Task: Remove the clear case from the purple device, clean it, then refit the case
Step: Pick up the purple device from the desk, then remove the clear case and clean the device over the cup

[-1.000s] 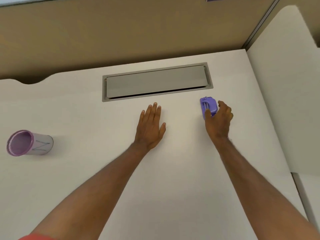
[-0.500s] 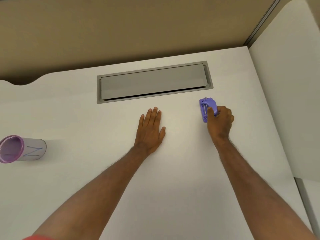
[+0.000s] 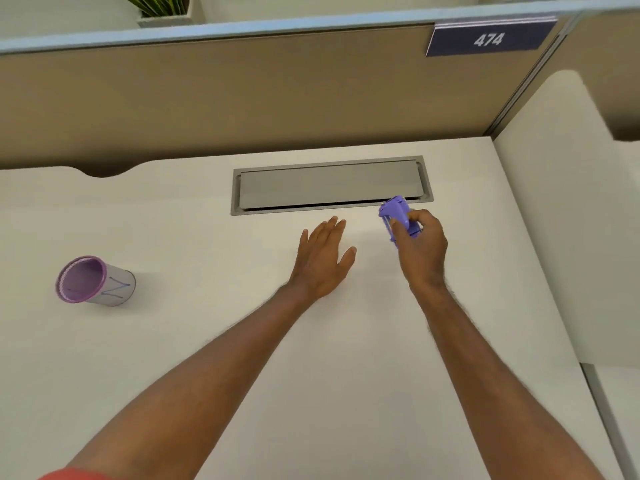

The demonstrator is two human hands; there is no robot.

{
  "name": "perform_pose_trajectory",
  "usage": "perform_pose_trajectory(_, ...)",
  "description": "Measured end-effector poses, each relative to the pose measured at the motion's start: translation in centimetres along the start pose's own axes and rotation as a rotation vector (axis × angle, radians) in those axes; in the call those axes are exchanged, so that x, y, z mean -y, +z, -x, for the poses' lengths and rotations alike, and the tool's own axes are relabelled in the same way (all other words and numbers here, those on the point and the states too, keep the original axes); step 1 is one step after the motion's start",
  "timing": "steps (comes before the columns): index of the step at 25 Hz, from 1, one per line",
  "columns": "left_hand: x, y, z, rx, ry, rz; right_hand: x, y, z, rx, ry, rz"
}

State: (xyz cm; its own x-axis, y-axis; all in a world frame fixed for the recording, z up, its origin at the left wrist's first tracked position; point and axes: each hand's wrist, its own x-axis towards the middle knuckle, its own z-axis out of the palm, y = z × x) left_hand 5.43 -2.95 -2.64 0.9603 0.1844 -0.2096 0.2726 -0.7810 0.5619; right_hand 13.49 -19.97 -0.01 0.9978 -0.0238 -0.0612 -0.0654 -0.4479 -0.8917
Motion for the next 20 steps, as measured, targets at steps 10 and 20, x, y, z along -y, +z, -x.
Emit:
perform_pose_trajectory(10,4.1,-11.5,13.0,-0.032,-0.481,1.672,10.5,8.6,19.3,0.185,-0.713,0.212)
perform_pose_trajectory(20,20.7,-16.6,24.3,-0.200,-0.546,2.041,12.7,20.2,33.2,0.514,-1.135,0.422)
